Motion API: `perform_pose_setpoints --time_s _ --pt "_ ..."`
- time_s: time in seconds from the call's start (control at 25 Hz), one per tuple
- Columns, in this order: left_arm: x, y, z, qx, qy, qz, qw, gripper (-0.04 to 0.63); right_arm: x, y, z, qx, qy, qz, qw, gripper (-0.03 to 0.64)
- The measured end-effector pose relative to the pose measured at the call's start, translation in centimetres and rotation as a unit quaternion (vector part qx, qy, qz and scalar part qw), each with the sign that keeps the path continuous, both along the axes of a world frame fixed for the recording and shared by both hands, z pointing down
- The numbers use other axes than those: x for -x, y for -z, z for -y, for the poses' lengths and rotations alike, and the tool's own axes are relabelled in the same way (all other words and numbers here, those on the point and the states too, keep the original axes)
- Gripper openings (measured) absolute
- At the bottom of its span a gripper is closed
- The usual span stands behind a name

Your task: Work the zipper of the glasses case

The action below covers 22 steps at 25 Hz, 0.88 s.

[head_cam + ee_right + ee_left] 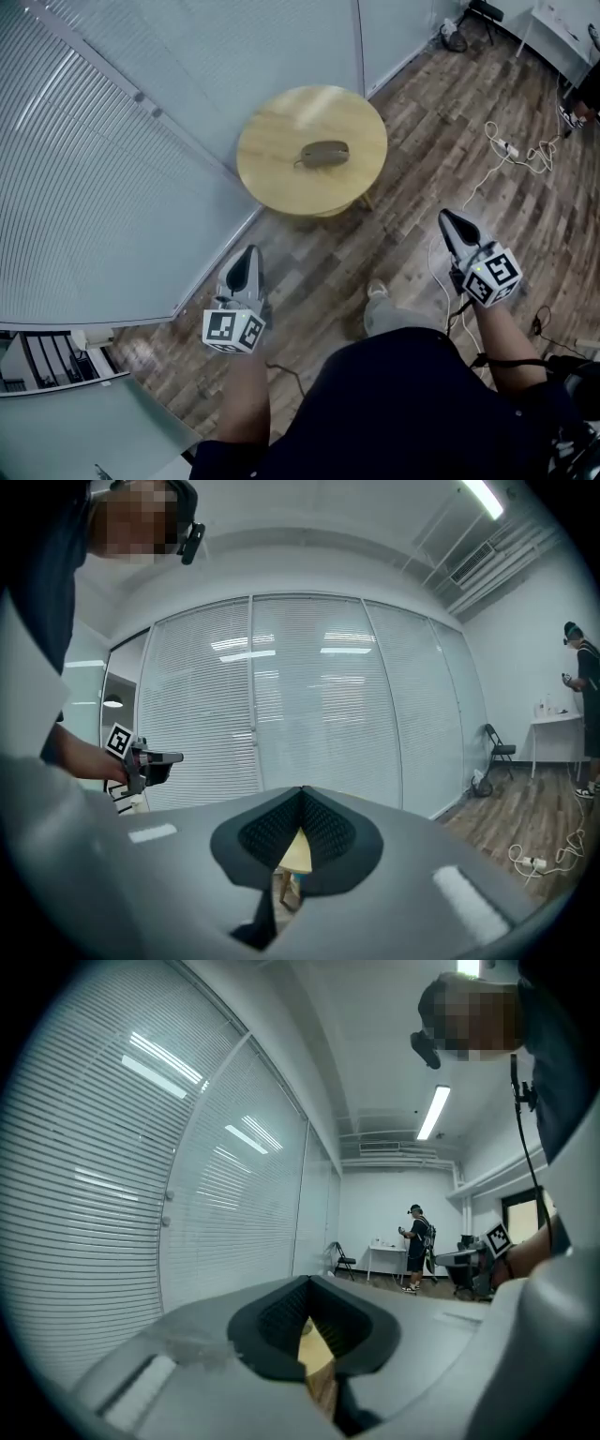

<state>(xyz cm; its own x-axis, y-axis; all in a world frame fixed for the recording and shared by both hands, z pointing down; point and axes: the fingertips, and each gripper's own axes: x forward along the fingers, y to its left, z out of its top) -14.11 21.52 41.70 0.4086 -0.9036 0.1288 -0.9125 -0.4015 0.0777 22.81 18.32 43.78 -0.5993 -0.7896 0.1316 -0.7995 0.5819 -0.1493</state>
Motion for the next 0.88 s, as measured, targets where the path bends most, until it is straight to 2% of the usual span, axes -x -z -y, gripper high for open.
perform_pose_setpoints --time_s 0.32,0.48,0.72,0.88 --pt "-2.8 -0.2 7.7 0.005 0.024 0.006 0.9997 0.003 0.2 -1.1 9.3 0.007 0.053 -0.002 0.999 0.005" --pt "-3.5 0.3 10.7 0.004 0.039 -0.002 0.9992 0.003 0.0 -1.7 13.2 0.015 0.049 0.002 0.999 0.005" --pt "-1.9 -0.4 16.2 0.007 0.024 0.012 0.9996 0.003 2.4 -2.0 16.8 0.001 0.052 -0.007 0.999 0.005" --pt "0.0 -1.8 20.3 0.014 0.013 0.008 0.9998 0.003 3.4 -2.8 19.3 0.012 0.026 -0.013 0.999 0.005"
